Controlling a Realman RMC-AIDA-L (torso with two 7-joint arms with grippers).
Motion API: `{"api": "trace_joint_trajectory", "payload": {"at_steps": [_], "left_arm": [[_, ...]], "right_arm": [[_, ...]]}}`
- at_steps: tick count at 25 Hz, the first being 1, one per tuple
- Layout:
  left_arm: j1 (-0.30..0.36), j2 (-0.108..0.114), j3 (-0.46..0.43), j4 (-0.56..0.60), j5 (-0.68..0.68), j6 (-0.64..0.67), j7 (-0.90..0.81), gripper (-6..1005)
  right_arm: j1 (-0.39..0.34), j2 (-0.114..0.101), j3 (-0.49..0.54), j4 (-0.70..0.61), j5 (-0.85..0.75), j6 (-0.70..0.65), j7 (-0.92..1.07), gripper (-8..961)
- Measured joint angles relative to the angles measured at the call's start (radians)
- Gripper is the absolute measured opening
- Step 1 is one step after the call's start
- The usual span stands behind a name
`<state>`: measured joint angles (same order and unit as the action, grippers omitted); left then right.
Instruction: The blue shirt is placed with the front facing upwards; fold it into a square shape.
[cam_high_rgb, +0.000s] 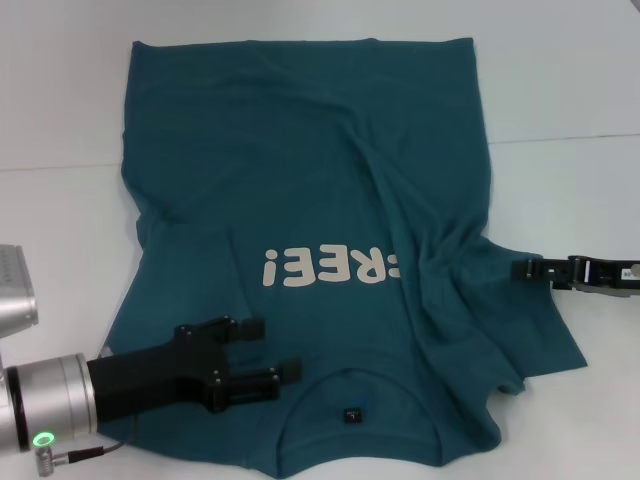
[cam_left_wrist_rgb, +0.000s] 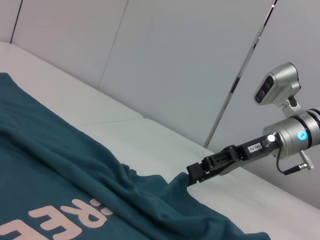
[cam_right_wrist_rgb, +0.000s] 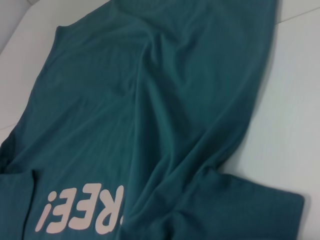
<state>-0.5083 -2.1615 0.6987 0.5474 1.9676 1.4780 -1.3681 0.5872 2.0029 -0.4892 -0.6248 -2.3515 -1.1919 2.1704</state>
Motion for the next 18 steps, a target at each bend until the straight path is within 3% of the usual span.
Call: {"api": "trace_joint_trajectory", "payload": {"at_steps": [18], "left_arm": [[-0.012, 0.003, 0.009, 0.000, 0.000, -0.012, -0.003, 887]], "right_arm": [[0.020, 0.031, -0.024, 0.011, -0.003, 0.068, -0.033, 782]]}}
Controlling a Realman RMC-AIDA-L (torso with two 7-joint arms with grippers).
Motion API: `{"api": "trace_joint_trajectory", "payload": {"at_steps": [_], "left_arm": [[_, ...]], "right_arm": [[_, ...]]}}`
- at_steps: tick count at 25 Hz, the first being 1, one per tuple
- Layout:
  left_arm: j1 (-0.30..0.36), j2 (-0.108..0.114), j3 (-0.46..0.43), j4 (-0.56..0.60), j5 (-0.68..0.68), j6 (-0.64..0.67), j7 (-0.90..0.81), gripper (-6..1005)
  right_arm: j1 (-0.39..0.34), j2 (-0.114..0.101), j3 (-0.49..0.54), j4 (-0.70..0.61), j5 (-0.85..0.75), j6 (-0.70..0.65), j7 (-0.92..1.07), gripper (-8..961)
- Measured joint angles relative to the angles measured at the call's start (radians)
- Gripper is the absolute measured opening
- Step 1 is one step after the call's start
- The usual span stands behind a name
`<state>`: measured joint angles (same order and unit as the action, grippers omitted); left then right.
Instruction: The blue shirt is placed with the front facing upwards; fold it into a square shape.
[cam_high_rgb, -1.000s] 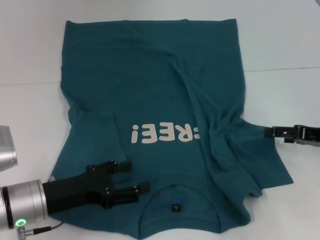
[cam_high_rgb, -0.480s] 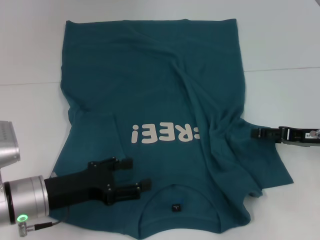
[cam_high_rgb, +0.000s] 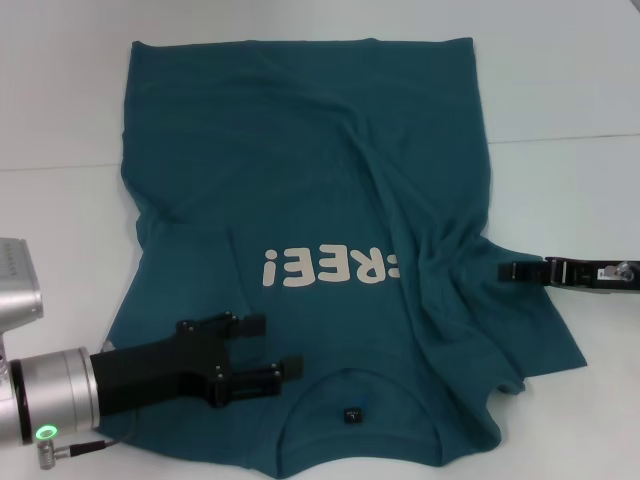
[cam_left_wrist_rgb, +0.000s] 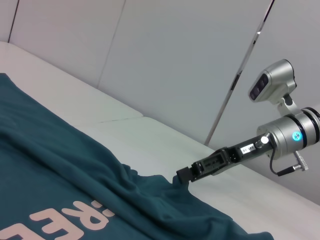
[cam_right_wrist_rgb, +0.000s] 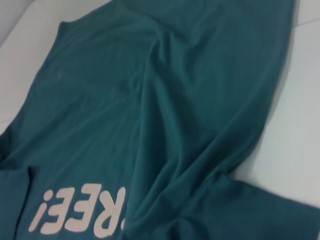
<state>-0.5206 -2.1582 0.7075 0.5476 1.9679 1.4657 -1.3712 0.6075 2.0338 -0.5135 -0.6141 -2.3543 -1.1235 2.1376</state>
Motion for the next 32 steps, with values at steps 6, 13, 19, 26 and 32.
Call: {"api": "trace_joint_trajectory", "payload": {"at_steps": [6, 13, 19, 26, 32], "left_arm": [[0.001, 0.000, 0.000, 0.000, 0.000, -0.005, -0.002, 887], [0.004, 0.000, -0.001, 0.000, 0.000, -0.007, -0.008, 887], [0.006, -0.002, 0.000, -0.003, 0.000, -0.007, -0.009, 887], [0.010, -0.003, -0.004, -0.007, 0.000, -0.007, -0.009, 887], [0.013, -0.005, -0.008, -0.008, -0.002, -0.007, -0.018, 887]], "right_arm": [[0.000, 0.000, -0.017, 0.007, -0.001, 0.006, 0.000, 629], [-0.006, 0.000, -0.017, -0.002, 0.002, 0.008, 0.000, 298], [-0.012, -0.003, -0.008, -0.004, 0.010, 0.013, -0.002, 64], [-0.031, -0.011, -0.006, -0.005, 0.055, 0.018, -0.026, 14], [-0.074, -0.036, -0.005, -0.010, 0.131, 0.024, -0.052, 7]]}}
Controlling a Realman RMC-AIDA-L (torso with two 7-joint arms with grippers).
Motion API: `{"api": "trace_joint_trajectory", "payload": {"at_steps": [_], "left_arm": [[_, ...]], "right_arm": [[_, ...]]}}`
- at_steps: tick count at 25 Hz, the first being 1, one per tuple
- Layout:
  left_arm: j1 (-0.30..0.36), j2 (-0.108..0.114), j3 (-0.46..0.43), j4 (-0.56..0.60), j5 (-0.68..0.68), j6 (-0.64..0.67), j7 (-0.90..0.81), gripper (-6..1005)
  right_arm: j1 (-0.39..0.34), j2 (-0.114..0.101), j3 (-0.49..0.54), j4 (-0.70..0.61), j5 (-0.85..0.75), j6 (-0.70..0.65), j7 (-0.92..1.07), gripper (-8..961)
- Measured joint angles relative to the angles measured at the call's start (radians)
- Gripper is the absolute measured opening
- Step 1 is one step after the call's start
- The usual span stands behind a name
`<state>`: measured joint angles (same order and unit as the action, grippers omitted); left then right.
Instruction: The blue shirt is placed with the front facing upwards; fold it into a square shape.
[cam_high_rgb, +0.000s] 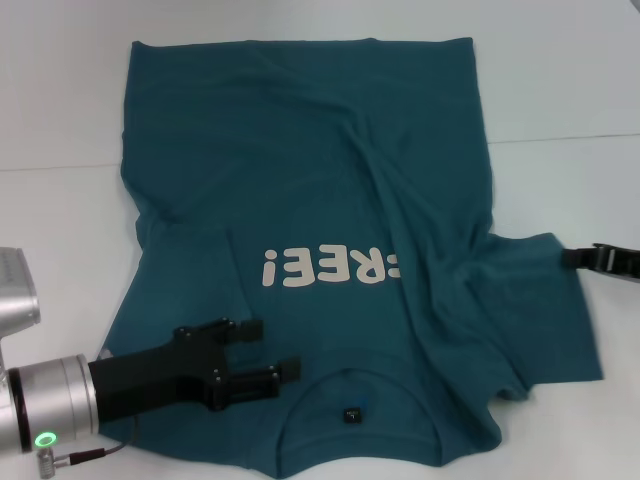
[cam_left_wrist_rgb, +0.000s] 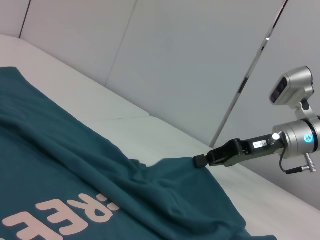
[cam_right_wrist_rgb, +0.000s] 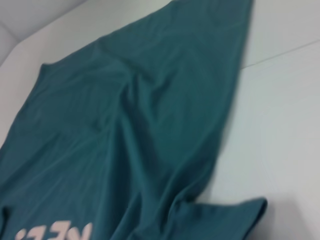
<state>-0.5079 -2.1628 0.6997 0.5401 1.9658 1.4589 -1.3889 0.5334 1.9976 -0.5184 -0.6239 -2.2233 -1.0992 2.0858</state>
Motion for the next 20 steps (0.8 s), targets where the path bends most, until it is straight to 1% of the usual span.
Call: {"api": "trace_joint_trajectory", "payload": {"at_steps": [7, 10, 15, 20], "left_arm": [[0.002, -0.001, 0.000, 0.000, -0.005, 0.000, -0.012, 887], [0.003, -0.002, 0.000, -0.002, -0.007, 0.000, -0.018, 887], [-0.001, -0.003, -0.001, -0.023, -0.009, 0.000, -0.019, 887], [0.001, -0.004, -0.002, -0.036, -0.019, 0.000, -0.019, 887]], "right_arm": [[-0.030, -0.040, 0.000, -0.012, 0.025, 0.003, -0.001, 8], [-0.030, -0.052, 0.000, -0.018, 0.027, 0.001, -0.001, 8], [-0.022, -0.061, 0.000, -0.061, 0.028, -0.005, 0.004, 9], [-0.003, -0.073, -0.004, -0.073, 0.028, -0.007, 0.008, 8]]}}
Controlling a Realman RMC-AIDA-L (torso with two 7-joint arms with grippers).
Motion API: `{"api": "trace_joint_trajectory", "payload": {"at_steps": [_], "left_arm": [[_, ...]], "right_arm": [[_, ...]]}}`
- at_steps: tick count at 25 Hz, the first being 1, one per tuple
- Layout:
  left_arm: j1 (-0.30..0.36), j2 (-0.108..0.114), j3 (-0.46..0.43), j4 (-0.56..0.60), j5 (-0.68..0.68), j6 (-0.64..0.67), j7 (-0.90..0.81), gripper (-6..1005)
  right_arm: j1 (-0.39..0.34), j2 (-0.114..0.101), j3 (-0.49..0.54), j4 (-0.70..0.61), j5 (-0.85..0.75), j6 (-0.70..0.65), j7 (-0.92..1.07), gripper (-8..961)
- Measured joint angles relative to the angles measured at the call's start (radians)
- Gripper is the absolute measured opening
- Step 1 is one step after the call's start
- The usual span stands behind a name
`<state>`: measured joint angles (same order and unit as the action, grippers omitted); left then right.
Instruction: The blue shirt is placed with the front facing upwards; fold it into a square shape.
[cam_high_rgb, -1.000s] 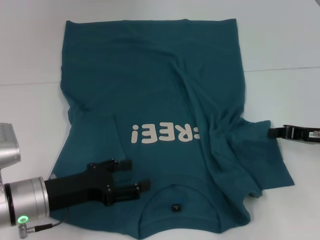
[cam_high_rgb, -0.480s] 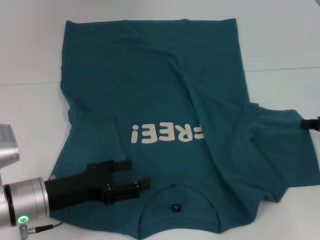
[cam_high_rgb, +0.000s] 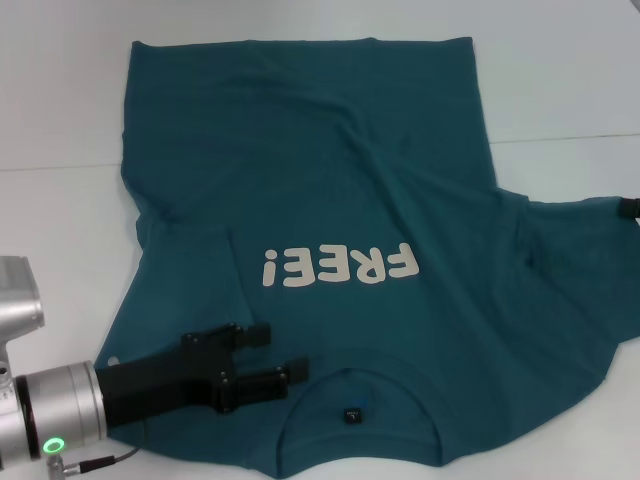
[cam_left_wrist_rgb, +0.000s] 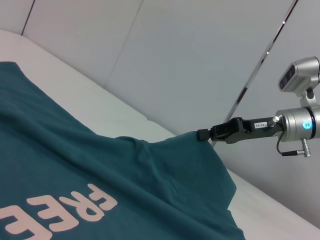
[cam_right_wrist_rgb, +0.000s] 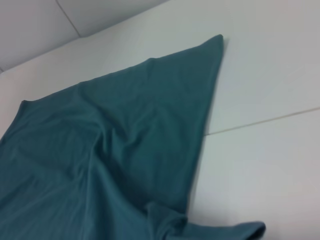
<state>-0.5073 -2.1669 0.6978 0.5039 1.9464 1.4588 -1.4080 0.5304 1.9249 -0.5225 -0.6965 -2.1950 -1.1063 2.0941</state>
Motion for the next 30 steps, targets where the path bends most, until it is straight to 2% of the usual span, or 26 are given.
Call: {"api": "trace_joint_trajectory", "payload": {"at_steps": [9, 16, 23, 26, 30], "left_arm": [[0.006, -0.001, -0.002, -0.004, -0.013, 0.000, 0.000, 887], [0.005, -0.001, -0.002, -0.004, -0.013, 0.000, 0.000, 887], [0.003, 0.001, -0.001, -0.002, -0.013, -0.003, 0.000, 887], [0.002, 0.002, -0.001, -0.001, -0.013, -0.006, 0.000, 887], [0.001, 0.002, -0.001, -0.001, -0.012, -0.019, 0.000, 887]], "right_arm": [[0.030, -0.007, -0.004, -0.003, 0.000, -0.029, -0.002, 9], [0.068, 0.007, -0.019, -0.006, -0.002, -0.056, -0.009, 8], [0.116, 0.032, -0.064, -0.015, -0.004, -0.064, -0.010, 12], [0.143, 0.053, -0.101, -0.016, -0.005, -0.065, -0.009, 20], [0.162, 0.070, -0.133, -0.016, -0.006, -0.065, -0.004, 30]]}}
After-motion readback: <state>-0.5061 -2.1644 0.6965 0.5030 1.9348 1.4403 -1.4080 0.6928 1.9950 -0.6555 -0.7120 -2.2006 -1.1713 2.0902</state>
